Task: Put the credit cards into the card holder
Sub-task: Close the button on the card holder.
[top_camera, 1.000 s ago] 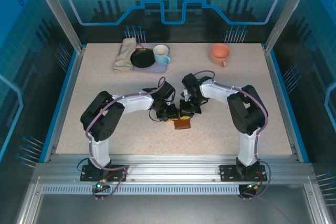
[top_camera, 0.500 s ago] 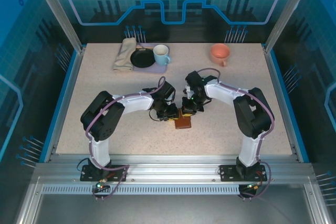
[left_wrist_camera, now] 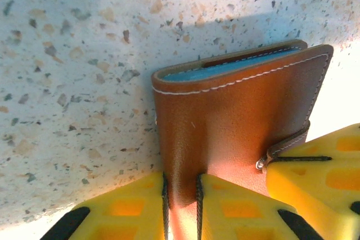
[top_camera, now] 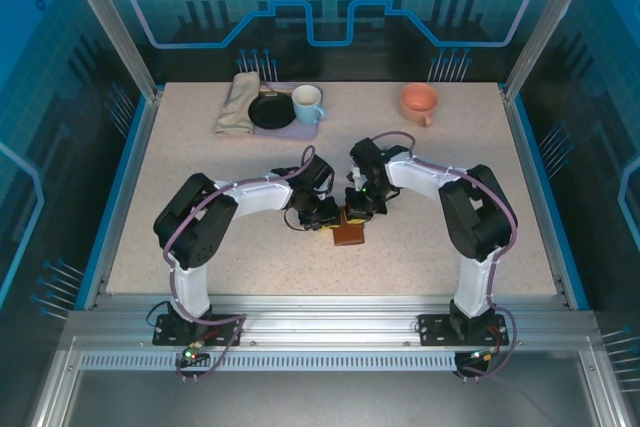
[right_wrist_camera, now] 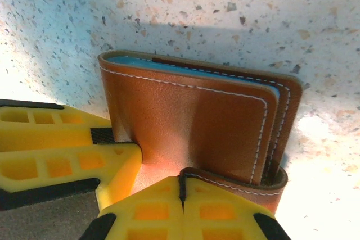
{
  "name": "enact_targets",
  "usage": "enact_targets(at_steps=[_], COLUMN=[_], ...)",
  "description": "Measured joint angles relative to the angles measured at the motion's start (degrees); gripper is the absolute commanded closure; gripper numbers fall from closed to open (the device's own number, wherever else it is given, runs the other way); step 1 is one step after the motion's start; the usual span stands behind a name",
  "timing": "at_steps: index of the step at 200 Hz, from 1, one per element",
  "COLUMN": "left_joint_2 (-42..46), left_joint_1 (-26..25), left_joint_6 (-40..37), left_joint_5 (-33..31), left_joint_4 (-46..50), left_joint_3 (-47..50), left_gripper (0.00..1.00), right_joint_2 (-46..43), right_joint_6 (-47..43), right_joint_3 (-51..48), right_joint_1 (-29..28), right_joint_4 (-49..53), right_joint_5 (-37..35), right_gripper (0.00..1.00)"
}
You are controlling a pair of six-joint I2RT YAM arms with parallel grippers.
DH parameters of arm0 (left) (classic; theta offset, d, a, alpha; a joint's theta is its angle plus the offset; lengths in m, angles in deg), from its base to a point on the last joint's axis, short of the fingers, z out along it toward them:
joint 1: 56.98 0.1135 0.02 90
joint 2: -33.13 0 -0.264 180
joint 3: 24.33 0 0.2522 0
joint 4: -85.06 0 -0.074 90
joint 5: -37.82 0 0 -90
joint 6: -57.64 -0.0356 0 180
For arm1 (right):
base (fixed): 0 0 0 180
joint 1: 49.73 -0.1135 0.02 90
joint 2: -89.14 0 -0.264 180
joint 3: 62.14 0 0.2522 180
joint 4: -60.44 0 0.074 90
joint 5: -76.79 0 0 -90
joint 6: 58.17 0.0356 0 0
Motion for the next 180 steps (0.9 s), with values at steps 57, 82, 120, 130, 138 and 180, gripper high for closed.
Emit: enact_targets(at_steps=[57, 82, 120, 130, 138, 180], left_joint_2=[0.00, 0.00, 0.00, 0.00, 0.00, 0.00], left_joint_1=[0.00, 0.11, 0.11, 0.15, 0.15, 0.20], left_joint_6=[0.00, 0.00, 0.00, 0.00, 0.00, -0.04], left_joint_5=[-0.02, 0.00, 0.00, 0.00, 0.00, 0.02], left_joint_4=[0.02, 0.02, 0.02, 0.00, 0.02, 0.00], left_joint_3=[0.00, 0.00, 0.02, 0.02, 0.02, 0.02], left_gripper=[0.80, 0.80, 0.80, 0.80, 0.80, 0.79], right_joint_2=[1.44, 1.70, 2.89, 3.48, 3.58, 0.42], right_joint_6=[-1.42, -2.29, -2.51, -2.67, -2.71, -2.80], right_joint_3=[1.79, 2.43, 3.21, 4.07, 4.33, 1.95], right_joint_1=[-0.68, -1.01, -1.14, -1.16, -1.16, -1.25], right_joint_4=[1.97, 2.73, 3.37, 4.20, 4.50, 2.38], right_joint_5=[-0.68, -1.46, -2.14, -2.21, -2.14, -1.88], right_gripper=[1.00, 1.00, 1.00, 1.00, 1.00, 0.79])
